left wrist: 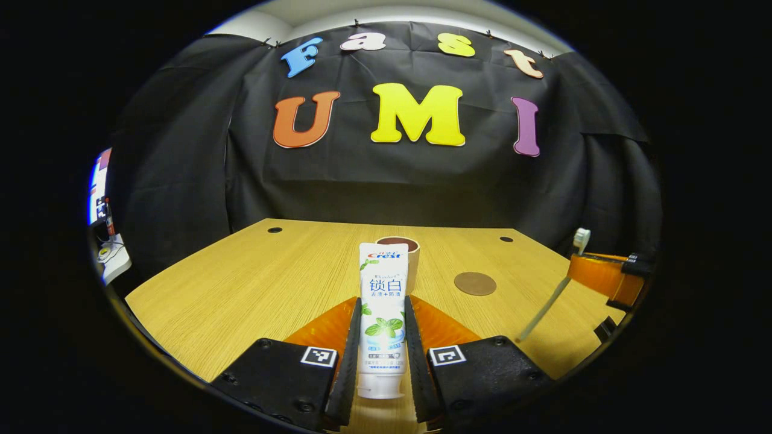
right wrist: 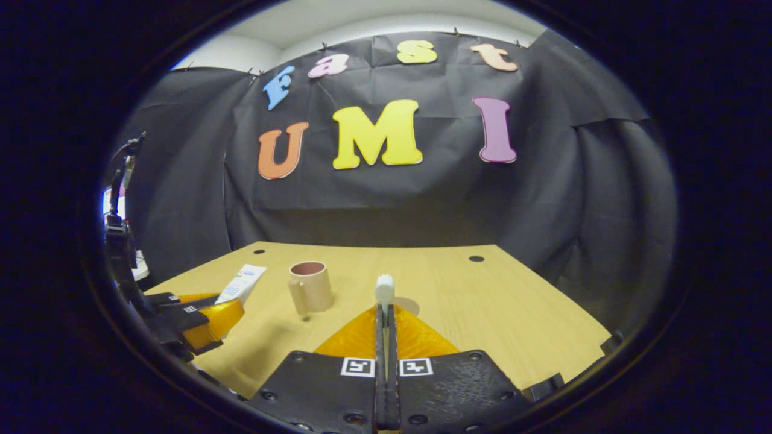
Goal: Put the toothbrush and toothpaste on the desktop into the cup, then pick up the cup and place it on the coaster on the desktop.
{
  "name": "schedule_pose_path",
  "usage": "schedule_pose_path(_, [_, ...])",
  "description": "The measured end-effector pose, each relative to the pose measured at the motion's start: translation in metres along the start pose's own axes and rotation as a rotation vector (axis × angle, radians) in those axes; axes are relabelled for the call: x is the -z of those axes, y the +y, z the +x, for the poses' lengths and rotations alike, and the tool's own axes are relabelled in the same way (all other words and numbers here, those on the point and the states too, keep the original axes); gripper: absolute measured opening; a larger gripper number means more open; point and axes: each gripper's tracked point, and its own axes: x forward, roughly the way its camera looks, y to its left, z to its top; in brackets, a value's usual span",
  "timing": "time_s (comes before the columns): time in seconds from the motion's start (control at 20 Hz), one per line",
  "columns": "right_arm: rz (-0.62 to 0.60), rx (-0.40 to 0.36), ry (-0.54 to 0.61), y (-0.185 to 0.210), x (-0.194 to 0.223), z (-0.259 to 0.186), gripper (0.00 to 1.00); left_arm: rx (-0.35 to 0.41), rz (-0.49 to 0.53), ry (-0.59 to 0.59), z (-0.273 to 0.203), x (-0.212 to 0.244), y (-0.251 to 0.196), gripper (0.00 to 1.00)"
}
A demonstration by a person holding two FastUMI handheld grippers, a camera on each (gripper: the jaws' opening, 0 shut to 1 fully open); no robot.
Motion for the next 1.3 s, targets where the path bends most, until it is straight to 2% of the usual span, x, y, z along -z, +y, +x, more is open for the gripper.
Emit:
schedule_pose_path(0.35, [-0.001,-0.042,0.006,0.009,-0.002,-0.010,0.00,0.073,-0.025,-0.088,-0.011,-0.033,-0.006,0.41])
schedule_pose_path(0.5, [0.001,-0.052,-0.008,0.008,-0.008,-0.012,0.00,0.079,-0.046,-0.106,-0.005,-0.052,-0.004,0.41])
schedule_pose_path(0.65, [0.020,-0.071,-0.011,0.007,-0.010,-0.011,0.00,0.081,-0.021,-0.135,0.012,-0.084,-0.005,0.41])
schedule_pose_path(0.8, [0.032,-0.063,-0.015,-0.003,-0.013,-0.012,0.00,0.089,-0.028,-0.159,0.045,-0.106,-0.007,0.41])
schedule_pose_path(1.05, [0.048,-0.056,-0.007,-0.013,-0.010,-0.005,0.00,0.062,-0.036,-0.144,0.120,-0.122,-0.004,0.41])
schedule_pose_path(1.3, [0.062,-0.039,0.000,-0.019,-0.012,0.002,0.00,0.134,-0.061,-0.118,0.180,-0.110,-0.026,0.42])
